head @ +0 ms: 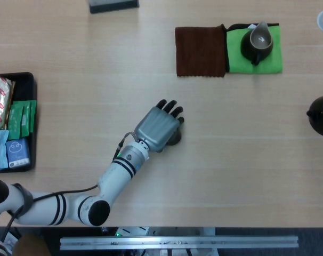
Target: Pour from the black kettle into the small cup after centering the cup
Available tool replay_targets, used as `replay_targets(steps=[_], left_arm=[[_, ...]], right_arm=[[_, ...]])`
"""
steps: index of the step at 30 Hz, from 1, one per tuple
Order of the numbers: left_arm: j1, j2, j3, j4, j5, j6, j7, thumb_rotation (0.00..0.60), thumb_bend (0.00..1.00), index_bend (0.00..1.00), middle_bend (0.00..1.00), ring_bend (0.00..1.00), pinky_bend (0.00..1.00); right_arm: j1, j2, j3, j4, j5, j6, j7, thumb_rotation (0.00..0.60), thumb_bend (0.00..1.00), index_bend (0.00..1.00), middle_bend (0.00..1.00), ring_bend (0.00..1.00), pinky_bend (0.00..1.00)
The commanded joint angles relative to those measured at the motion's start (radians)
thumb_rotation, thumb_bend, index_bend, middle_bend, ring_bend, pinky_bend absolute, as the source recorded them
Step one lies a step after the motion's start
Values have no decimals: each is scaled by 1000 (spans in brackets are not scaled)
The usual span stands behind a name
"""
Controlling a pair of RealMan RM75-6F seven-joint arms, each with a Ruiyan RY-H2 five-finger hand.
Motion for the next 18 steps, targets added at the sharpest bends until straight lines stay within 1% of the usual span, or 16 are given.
replay_targets(steps=[1, 9, 18], left_arm=[[-11, -18, -7, 12, -9, 1, 7, 600, 223, 421, 179, 89, 145], [-44, -73, -21, 55, -23, 1, 25, 600, 223, 420, 180, 89, 145], [-57, -110, -23, 102, -47, -3, 31, 600, 222, 415, 180, 89, 145]], right_arm=[[-1, 1, 1, 0, 2, 0, 0, 474, 383, 1000, 995, 1000, 169], [-5, 9, 4, -5, 7, 2, -4, 472, 382, 1000, 995, 1000, 168], [-6, 8, 6, -5, 12, -1, -7, 474, 381, 1000, 995, 1000, 169]])
